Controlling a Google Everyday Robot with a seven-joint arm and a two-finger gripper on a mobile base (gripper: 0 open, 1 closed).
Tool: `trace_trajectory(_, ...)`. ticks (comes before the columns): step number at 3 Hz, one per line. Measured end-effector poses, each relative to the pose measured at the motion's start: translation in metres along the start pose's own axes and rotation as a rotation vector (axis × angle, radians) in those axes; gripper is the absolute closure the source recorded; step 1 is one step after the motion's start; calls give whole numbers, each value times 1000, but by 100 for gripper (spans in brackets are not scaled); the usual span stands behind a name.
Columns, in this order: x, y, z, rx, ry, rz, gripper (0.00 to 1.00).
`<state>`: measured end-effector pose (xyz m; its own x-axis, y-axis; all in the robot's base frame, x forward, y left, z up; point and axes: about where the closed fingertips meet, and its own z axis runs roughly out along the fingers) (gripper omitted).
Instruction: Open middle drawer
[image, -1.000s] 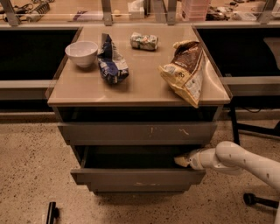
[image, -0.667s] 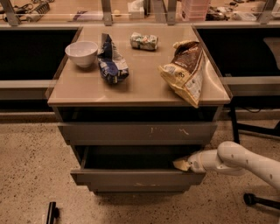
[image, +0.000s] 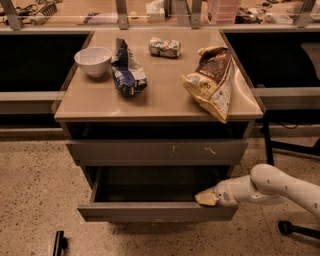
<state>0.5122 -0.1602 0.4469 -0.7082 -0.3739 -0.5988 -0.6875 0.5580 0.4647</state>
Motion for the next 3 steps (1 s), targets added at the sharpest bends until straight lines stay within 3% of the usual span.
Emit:
trace_trajectory(1,0,0,0,0,0,0,100)
trace_trajectory(3,14,4,3,-57,29,65,100)
